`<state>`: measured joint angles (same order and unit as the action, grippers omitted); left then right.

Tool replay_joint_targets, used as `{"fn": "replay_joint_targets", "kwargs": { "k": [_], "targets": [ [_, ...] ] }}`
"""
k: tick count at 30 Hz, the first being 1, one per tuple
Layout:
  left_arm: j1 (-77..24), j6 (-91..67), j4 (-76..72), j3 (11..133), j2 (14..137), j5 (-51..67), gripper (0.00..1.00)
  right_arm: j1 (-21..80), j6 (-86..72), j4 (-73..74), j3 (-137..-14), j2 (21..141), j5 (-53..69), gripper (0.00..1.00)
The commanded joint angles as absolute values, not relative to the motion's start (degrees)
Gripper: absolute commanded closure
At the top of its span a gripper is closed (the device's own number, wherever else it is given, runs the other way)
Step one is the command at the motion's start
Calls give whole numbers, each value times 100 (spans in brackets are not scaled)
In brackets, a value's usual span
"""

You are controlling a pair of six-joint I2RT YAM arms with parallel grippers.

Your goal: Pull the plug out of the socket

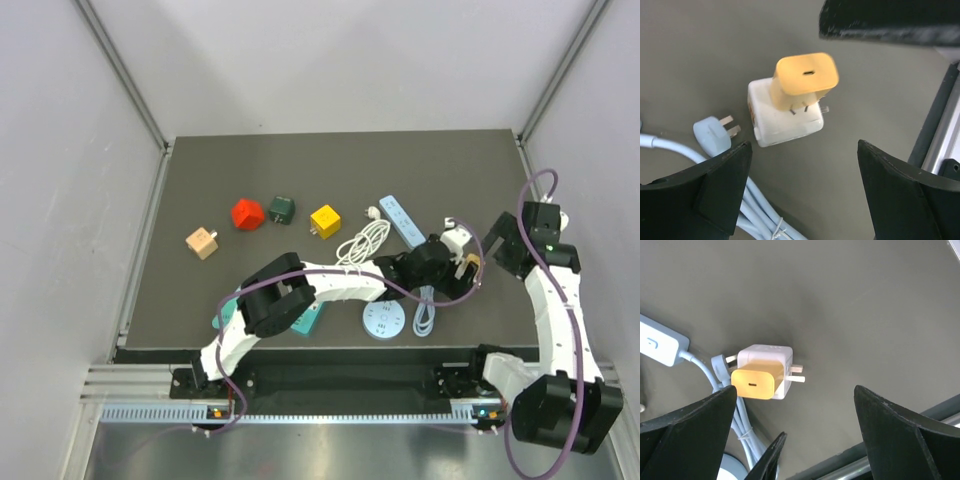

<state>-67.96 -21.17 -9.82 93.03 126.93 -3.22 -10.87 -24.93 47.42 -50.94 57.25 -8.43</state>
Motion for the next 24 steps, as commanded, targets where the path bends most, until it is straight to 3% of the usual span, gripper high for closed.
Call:
{"fn": "replay_joint_targets", "kwargs": {
  "k": [1,17,24],
  "targets": [
    [-6812,-1785,-967,9719,12665,-114,7,-1327,-2628,4448,-4922,5344,-554,0],
    [-6820,-1292,-378,11284,13570,-545,13,-1890,-2874,4597,-4904,5159,-1485,1],
    [-6812,-1309,-185,11663,13825,-457,32,-1916,-2839,4518,-4896,5300,-1336,2]
  ]
}}
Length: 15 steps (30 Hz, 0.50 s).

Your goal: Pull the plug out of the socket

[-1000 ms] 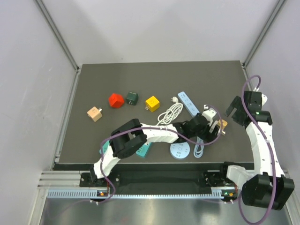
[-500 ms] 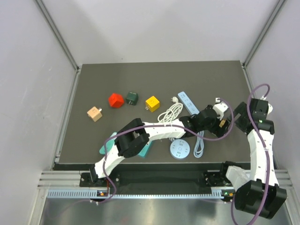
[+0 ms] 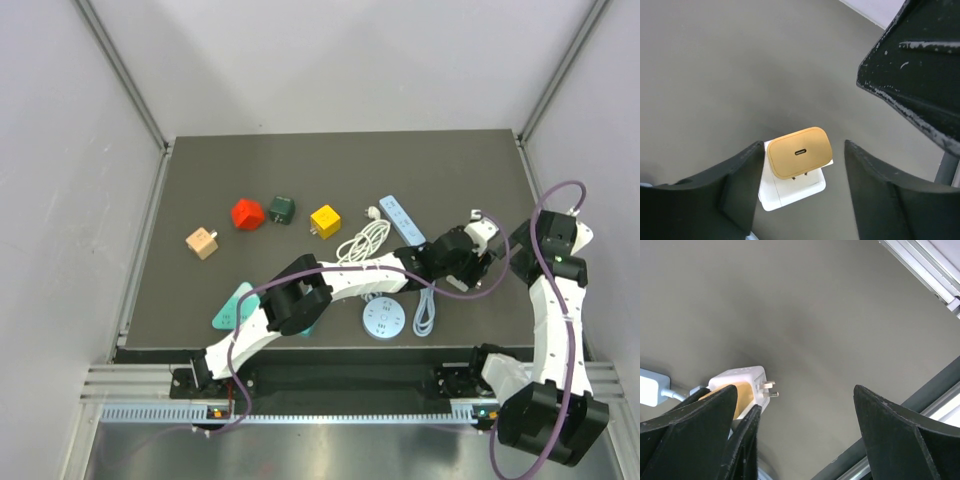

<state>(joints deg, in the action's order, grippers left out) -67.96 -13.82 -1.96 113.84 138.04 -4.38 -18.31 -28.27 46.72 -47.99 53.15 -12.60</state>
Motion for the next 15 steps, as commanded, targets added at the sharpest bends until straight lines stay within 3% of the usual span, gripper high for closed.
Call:
{"fn": "replay_joint_targets", "kwargs": {
  "k": [1,3,6,7,9,15],
  "targets": [
    [-6812,-1301,-176,11646,13843,-448,37,-1916,-2830,4509,-4887,5291,-1336,2],
    [-6812,-1336,-158,11628,13834,-474,43,-1916,-2821,4474,-4852,5265,-1327,2],
    [-6812,-1354,-141,11619,13834,-483,61,-1916,-2813,4430,-4799,5291,-1283,2],
    [-6803,-1371,-115,11663,13834,-475,86,-1925,-2795,4430,-4781,5291,-1257,2],
    [-6794,-1450,-27,11716,13817,-527,100,-1916,-2751,4377,-4694,5291,-1231,2],
    [-6470,-2169,-26,11567,13562,-27,100,-1916,-2751,4298,-4553,5221,-933,1]
  ]
}}
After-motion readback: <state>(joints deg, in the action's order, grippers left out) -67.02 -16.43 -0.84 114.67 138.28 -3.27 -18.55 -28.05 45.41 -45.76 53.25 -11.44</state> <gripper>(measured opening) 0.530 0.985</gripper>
